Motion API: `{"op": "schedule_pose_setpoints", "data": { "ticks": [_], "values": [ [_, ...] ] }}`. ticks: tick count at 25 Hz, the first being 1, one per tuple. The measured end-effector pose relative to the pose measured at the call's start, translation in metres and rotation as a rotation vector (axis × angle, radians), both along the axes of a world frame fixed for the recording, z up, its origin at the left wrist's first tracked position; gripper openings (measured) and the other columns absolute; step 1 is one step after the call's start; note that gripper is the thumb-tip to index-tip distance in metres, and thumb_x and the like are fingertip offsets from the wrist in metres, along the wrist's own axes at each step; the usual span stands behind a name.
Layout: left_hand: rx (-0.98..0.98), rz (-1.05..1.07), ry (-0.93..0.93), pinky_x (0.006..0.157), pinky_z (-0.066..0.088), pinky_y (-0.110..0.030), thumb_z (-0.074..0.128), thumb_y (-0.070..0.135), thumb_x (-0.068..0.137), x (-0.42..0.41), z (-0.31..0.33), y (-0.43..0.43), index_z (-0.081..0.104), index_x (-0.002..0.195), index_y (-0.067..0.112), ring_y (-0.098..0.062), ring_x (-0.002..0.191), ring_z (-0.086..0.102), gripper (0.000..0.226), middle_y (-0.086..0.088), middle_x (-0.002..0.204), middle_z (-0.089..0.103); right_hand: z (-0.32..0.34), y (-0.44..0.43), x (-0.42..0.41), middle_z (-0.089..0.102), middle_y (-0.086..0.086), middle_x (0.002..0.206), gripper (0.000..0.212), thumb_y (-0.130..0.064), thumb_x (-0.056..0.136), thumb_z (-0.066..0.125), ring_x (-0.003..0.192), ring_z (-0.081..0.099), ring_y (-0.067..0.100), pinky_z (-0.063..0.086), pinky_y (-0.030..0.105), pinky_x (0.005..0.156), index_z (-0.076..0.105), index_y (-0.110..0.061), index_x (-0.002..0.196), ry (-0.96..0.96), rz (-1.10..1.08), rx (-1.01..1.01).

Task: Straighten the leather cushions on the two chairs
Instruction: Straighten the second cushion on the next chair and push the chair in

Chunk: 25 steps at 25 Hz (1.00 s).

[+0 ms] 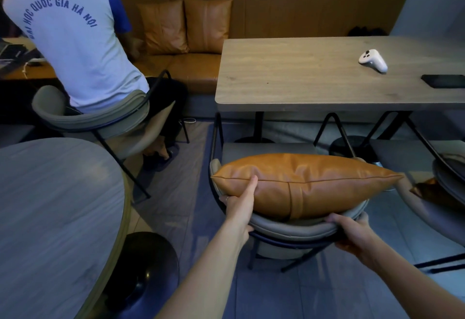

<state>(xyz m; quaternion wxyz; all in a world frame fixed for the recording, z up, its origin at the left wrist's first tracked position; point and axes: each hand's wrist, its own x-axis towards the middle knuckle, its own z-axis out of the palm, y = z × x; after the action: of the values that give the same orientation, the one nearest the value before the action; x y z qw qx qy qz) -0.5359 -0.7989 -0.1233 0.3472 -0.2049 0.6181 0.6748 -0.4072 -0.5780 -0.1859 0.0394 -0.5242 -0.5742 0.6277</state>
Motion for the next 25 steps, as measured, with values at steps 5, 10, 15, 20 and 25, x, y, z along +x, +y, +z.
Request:
{"op": "schedule_pose_setpoints", "data": {
  "ticks": [5, 10, 15, 20, 25],
  "values": [
    [-0.016, 0.021, 0.008, 0.109, 0.040, -0.066, 0.078, 0.075, 0.066, 0.001, -0.003, -0.001, 0.008, 0.162, 0.024, -0.034, 0.138, 0.047, 0.129, -0.007, 0.157, 0.045, -0.001, -0.008, 0.005, 0.059, 0.014, 0.129, 0.081, -0.021, 0.086, 0.081, 0.094, 0.062, 0.028, 0.051, 0.042, 0.077, 0.030, -0.023, 0.149, 0.056, -0.002, -0.016],
    [-0.008, 0.037, 0.022, 0.109, 0.041, -0.065, 0.077, 0.068, 0.073, 0.001, -0.002, -0.002, 0.011, 0.162, 0.024, -0.035, 0.138, 0.047, 0.119, -0.008, 0.157, 0.044, -0.006, -0.009, 0.006, 0.061, 0.012, 0.123, 0.078, -0.018, 0.087, 0.080, 0.084, 0.062, 0.024, 0.049, 0.035, 0.063, 0.033, -0.019, 0.148, 0.076, -0.027, -0.021],
    [-0.010, 0.030, 0.020, 0.098, 0.047, -0.057, 0.075, 0.060, 0.082, 0.000, 0.000, -0.006, 0.014, 0.161, 0.020, -0.034, 0.134, 0.050, 0.107, -0.009, 0.155, 0.046, -0.005, -0.017, 0.006, 0.062, 0.015, 0.132, 0.089, -0.021, 0.083, 0.082, 0.096, 0.065, 0.030, 0.053, 0.039, 0.074, 0.028, -0.020, 0.154, 0.032, -0.022, -0.016],
    [-0.008, 0.023, 0.024, 0.102, 0.045, -0.059, 0.075, 0.059, 0.083, 0.001, 0.001, -0.005, 0.020, 0.159, 0.020, -0.035, 0.134, 0.050, 0.102, -0.010, 0.154, 0.047, -0.003, -0.019, 0.008, 0.058, 0.013, 0.141, 0.110, -0.036, 0.069, 0.089, 0.117, 0.062, 0.035, 0.052, 0.052, 0.103, 0.025, -0.023, 0.157, 0.027, -0.007, 0.002],
    [0.002, -0.015, 0.070, 0.109, 0.041, -0.063, 0.073, 0.063, 0.081, 0.002, -0.001, -0.004, 0.024, 0.158, 0.020, -0.036, 0.138, 0.047, 0.100, -0.010, 0.156, 0.045, -0.003, -0.014, 0.010, 0.059, 0.012, 0.141, 0.129, -0.060, 0.045, 0.086, 0.120, 0.061, 0.034, 0.052, 0.051, 0.103, 0.032, -0.016, 0.154, -0.011, 0.031, 0.036]
  ]
}}
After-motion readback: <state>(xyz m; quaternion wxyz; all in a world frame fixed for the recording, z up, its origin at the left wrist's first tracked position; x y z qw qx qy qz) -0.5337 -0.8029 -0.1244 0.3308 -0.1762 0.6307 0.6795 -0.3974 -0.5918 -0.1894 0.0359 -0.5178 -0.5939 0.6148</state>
